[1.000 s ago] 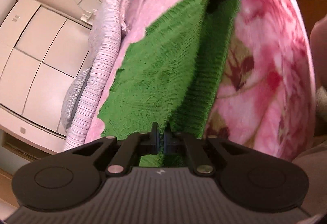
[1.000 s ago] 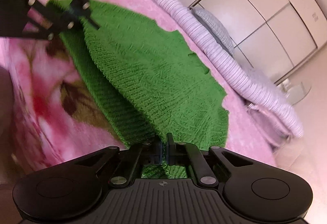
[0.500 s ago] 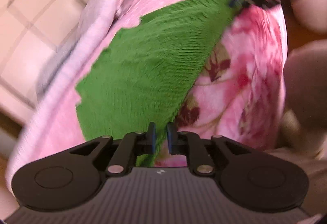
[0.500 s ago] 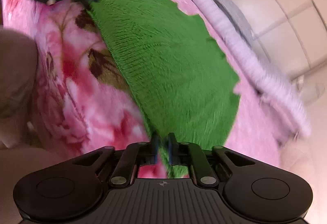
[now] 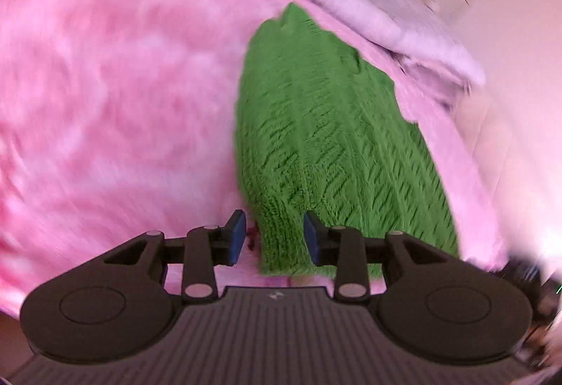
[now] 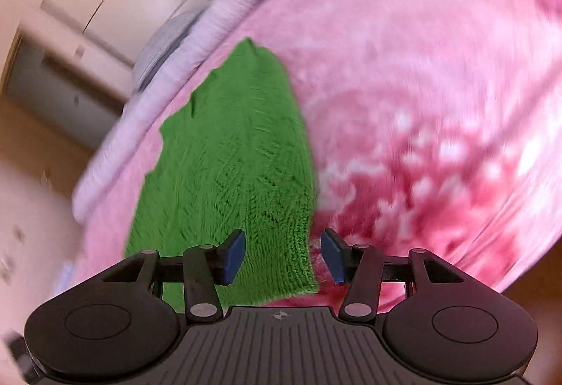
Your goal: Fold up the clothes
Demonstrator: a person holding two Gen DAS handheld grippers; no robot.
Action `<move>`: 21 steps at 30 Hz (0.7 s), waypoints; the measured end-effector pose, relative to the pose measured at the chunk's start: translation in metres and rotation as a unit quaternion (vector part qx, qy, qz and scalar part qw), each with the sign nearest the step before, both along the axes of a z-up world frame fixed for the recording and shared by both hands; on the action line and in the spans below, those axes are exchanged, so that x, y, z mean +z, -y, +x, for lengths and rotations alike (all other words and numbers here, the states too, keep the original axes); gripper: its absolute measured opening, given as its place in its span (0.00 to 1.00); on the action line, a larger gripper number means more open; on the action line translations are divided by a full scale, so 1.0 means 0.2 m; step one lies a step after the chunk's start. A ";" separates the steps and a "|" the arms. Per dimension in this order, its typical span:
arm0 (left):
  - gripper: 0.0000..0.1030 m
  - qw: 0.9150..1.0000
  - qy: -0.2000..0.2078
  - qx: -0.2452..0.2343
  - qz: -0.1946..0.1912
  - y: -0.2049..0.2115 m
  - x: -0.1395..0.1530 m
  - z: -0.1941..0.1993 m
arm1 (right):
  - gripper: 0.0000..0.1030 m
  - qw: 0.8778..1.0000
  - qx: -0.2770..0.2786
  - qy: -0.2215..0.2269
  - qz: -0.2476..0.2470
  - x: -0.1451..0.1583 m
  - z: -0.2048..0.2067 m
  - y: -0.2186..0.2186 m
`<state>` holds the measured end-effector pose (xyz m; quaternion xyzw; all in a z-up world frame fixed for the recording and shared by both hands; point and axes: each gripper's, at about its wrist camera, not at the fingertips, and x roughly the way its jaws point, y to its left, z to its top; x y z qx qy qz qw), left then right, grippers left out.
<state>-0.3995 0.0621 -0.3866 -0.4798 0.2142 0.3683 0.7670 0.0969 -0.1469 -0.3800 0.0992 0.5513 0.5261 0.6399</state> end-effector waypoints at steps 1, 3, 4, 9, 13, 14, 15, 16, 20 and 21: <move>0.26 1.000 0.015 0.015 -0.016 -0.01 -0.03 0.00 | 0.50 1.000 -0.006 -0.019 -0.001 -0.02 0.00 -0.01; 0.14 0.999 0.031 0.027 -0.020 -0.01 -0.06 0.00 | 0.49 0.999 -0.011 -0.033 0.004 -0.04 0.00 -0.01; 0.06 0.999 0.025 0.021 -0.014 0.00 -0.06 0.01 | 0.36 1.000 -0.005 -0.027 0.000 -0.04 0.00 -0.03; 0.05 0.994 -0.063 -0.029 0.089 0.11 0.04 0.11 | 0.05 0.999 0.030 0.028 -0.026 0.01 0.01 -0.08; 0.05 0.986 -0.081 -0.056 0.136 0.19 0.14 0.14 | 0.05 0.999 0.023 0.036 -0.020 0.05 0.04 0.00; 0.05 0.985 -0.078 -0.061 0.139 0.20 0.16 0.14 | 0.05 0.999 0.020 0.037 -0.019 0.06 0.05 0.02; 0.05 0.985 -0.074 -0.066 0.139 0.22 0.17 0.14 | 0.05 0.999 0.016 0.038 -0.018 0.06 0.06 0.03; 0.05 0.985 -0.074 -0.073 0.140 0.24 0.17 0.15 | 0.05 0.999 0.012 0.040 -0.018 0.06 0.07 0.05; 0.07 0.978 -0.129 -0.086 0.138 0.27 0.07 0.20 | 0.05 0.999 -0.001 0.039 -0.035 0.03 0.12 0.05; 0.08 0.977 -0.143 -0.084 0.138 0.27 0.05 0.21 | 0.05 0.998 0.004 0.037 -0.044 -0.01 0.12 0.04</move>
